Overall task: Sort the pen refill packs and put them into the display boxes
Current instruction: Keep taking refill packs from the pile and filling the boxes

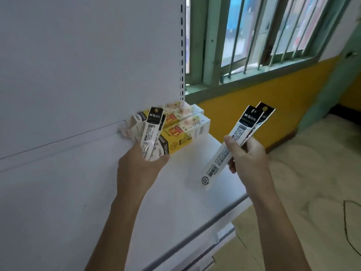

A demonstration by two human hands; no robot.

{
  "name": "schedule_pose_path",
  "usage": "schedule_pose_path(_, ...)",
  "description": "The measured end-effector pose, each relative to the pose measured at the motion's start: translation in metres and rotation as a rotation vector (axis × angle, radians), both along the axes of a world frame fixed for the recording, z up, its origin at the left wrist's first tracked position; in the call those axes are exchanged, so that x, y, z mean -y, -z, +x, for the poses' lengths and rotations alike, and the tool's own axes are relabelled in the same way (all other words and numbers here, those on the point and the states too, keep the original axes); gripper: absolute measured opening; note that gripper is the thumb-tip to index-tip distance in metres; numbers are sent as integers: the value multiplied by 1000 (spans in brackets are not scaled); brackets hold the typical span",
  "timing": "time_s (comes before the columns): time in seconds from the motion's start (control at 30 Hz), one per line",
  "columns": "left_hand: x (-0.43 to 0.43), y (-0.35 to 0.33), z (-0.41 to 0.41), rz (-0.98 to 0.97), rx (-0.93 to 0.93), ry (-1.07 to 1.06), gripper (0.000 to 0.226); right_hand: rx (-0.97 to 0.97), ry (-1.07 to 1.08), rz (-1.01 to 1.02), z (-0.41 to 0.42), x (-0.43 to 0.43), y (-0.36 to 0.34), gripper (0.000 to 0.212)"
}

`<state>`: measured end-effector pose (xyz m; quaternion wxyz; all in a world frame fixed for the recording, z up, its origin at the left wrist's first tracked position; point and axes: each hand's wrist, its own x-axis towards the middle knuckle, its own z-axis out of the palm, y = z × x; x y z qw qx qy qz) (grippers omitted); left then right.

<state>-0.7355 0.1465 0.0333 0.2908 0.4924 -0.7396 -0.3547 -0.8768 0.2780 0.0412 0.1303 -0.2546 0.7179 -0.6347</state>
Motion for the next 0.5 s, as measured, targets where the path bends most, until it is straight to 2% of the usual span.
schedule_pose_path(0.17,19,13,-23,-24,143,-151,58,-25,-235,9,-43,40,1,16)
schedule_pose_path(0.37,10,19,-44,31,8,-294,34,-25,-485,-13,-89,71,0,12)
schedule_pose_path(0.5,-1,20,-52,-73,-5,-396,29,71,-511,-181,-101,81,-16,12)
